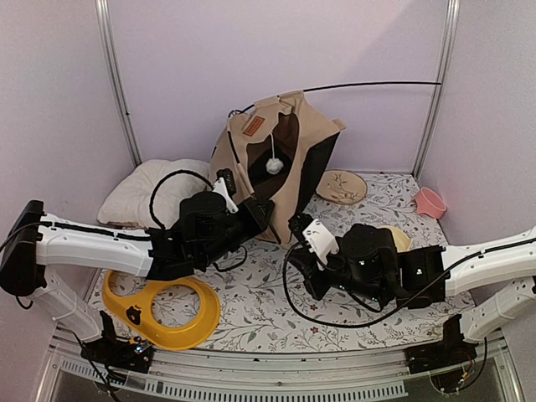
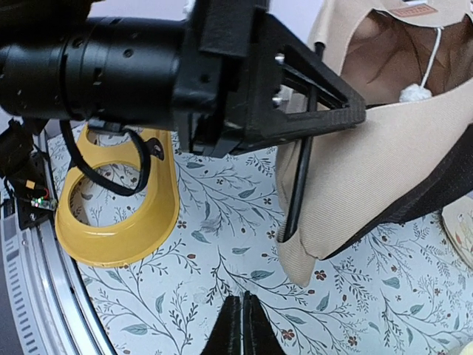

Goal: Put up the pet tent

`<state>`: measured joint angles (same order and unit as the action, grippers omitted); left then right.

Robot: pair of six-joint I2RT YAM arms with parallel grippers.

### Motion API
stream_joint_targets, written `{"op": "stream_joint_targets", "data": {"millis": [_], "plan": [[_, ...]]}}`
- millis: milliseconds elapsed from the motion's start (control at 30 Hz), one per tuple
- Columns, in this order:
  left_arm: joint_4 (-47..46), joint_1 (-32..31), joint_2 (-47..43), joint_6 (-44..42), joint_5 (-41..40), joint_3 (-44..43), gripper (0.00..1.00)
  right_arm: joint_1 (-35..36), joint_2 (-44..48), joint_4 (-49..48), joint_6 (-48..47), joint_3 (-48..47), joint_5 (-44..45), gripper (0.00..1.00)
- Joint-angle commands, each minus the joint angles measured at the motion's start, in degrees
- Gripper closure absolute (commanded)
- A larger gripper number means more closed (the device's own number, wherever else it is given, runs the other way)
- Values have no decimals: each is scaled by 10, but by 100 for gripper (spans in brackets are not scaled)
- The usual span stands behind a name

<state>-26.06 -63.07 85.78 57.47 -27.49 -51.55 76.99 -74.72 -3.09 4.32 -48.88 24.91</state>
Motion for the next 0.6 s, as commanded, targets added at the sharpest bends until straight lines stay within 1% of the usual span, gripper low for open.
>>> {"op": "stream_joint_targets", "data": {"millis": [0, 67, 100, 167, 300, 433, 567], "plan": [[-6, 6, -5, -8, 0, -10, 100, -12, 45, -36, 15, 22, 60, 86], [0, 3, 1, -12, 7, -19, 100, -16, 58, -97, -16, 54, 60, 82], [1, 1, 5, -13, 9, -22, 100, -19, 56, -118, -42, 61, 49, 77], [-2, -1, 12, -15, 14, -29, 100, -20, 34, -139, -83, 56, 40, 70], [4, -6, 20, -14, 16, -41, 100, -20, 8, -195, -134, 72, 20, 62], [17, -14, 29, -21, 13, -59, 100, -19, -5, -266, -170, 109, 31, 59], [21, -18, 39, -24, 14, -70, 100, -19, -15, -295, -194, 118, 59, 60]]}}
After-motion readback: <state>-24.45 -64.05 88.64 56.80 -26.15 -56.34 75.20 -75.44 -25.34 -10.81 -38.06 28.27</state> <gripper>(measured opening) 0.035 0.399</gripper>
